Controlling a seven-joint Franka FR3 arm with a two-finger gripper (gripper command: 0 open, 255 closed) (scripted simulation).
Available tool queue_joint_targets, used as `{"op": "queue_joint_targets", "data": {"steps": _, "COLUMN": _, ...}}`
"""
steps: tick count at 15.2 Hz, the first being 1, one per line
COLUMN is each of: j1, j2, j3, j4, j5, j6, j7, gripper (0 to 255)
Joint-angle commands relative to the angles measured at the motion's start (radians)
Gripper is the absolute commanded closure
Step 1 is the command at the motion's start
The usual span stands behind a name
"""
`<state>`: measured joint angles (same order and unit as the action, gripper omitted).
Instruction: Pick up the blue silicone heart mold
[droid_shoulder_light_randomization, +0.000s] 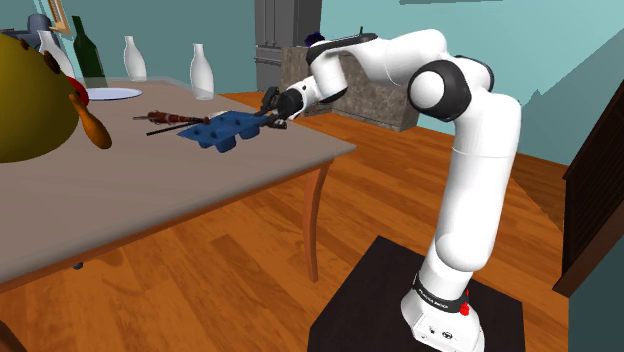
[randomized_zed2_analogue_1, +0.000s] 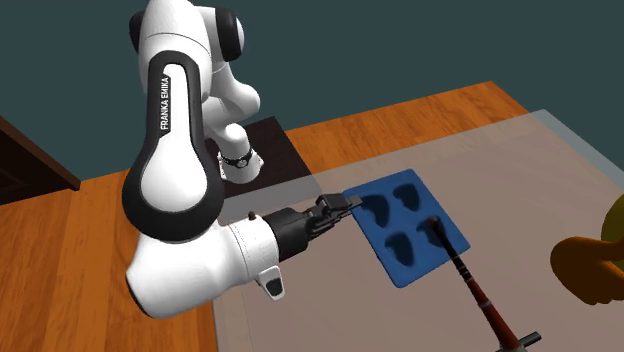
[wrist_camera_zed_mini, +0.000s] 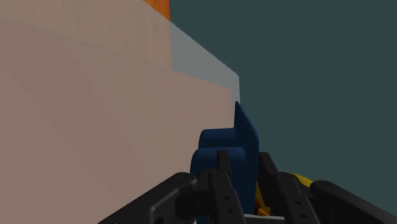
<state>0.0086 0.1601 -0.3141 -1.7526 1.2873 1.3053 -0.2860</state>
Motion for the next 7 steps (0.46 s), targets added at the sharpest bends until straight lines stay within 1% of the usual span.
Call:
{"op": "queue_joint_targets", "data": {"steps": 1, "j1": -0.001, "j2": -0.005, "j3": 0.000, "j4": 0.018, "j5": 0.004, "j6": -0.008, "j7": 0.021, "gripper": 255}}
{"op": "queue_joint_targets", "data": {"steps": 5, "j1": -0.003, "j2": -0.013, "j3": -0.001, "j4": 0.053, "j5": 0.013, "j6": -0.021, "j7": 0.064, "gripper": 255}}
{"op": "queue_joint_targets", "data": {"steps": 7, "j1": -0.003, "j2": -0.014, "j3": -0.001, "j4": 0.054, "j5": 0.013, "j6": -0.022, "j7": 0.065, "gripper": 255}}
